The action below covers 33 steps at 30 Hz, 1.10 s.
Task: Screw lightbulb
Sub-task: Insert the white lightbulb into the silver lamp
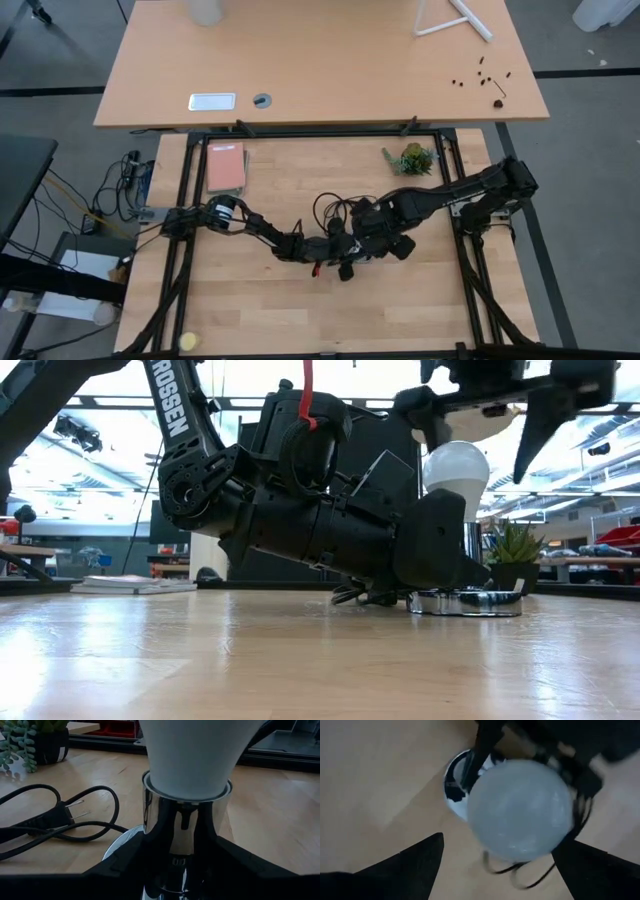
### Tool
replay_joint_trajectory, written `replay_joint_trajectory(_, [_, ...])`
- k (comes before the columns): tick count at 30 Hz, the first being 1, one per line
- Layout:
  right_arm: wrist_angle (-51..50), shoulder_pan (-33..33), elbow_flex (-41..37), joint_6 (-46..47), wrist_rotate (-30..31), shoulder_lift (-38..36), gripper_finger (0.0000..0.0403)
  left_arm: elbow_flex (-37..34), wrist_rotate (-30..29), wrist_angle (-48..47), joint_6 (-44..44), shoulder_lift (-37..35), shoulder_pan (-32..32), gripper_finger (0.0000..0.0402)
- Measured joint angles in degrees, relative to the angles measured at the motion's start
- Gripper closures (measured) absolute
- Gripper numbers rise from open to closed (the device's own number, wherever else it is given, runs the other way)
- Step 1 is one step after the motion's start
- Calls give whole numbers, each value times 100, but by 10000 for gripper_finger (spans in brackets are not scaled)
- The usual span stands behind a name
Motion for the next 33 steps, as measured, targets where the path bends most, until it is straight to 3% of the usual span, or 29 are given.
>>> replay_joint_trajectory(4, [263, -107, -39, -948, -61, 17, 34, 0, 30, 27, -9, 0, 4, 206])
replay_joint_trajectory(9, [637, -237, -39, -1410, -401, 17, 49, -4, 32, 75, -12, 0, 7, 206])
replay_joint_trajectory(13, [761, -300, -40, -1410, -707, 120, 58, -5, 28, 96, -16, 0, 9, 206])
replay_joint_trajectory(23, [966, -309, -6, -1199, -624, 673, 82, -4, 17, 71, -38, 0, 26, 206])
replay_joint_trajectory(33, [726, -331, 13, -370, -703, 846, 154, 0, 11, 19, -31, 0, 33, 206])
